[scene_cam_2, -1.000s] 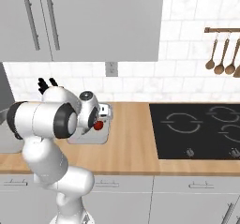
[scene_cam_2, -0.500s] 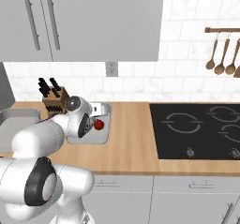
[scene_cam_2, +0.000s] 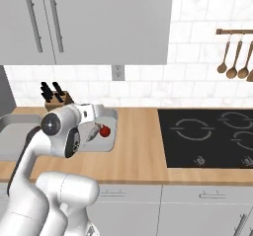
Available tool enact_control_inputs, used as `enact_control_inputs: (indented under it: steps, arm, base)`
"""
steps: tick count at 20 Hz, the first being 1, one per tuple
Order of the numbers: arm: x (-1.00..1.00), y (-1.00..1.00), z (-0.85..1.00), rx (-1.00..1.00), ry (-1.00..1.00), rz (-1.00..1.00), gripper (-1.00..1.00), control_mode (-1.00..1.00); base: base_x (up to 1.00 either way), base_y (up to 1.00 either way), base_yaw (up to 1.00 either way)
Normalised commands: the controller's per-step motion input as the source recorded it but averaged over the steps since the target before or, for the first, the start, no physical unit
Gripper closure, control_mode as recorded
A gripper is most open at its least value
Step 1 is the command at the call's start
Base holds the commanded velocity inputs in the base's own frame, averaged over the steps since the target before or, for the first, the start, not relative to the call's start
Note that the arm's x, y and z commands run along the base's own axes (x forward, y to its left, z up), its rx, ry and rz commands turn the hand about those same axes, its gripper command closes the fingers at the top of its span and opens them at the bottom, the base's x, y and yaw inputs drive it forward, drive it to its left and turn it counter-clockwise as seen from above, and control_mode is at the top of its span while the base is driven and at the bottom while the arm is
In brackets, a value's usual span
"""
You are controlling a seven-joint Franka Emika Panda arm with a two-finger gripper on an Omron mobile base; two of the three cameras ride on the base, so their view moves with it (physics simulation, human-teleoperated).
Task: Place one bell pepper and one fish in each tupperware on the nearby counter, to pack two identical lunches.
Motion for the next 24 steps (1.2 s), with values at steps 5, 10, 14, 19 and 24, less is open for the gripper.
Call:
enact_control_inputs:
  steps: [5,10,14,19,24]
  arm:
    - [-0.67,0.0,0.78,0.0,0.33,0.0,-1.0,-1.0]
    - [-0.46,-0.01,0.01,0.0,0.28,0.0,-1.0,1.0]
    - [0.0,0.0,0.0,0.0,0.0,0.0,-1.0,1.0]
    - [0.0,0.0,0.0,0.0,0.0,0.0,-1.0,1.0]
    - [0.0,0.0,0.0,0.0,0.0,0.0,-1.0,1.0]
  base:
    - [0.0,0.0,0.0]
    - [-0.4,-0.01,0.01]
    - [-1.0,0.0,0.06]
    - [-0.98,0.0,0.4]
    - [-0.6,0.01,0.82]
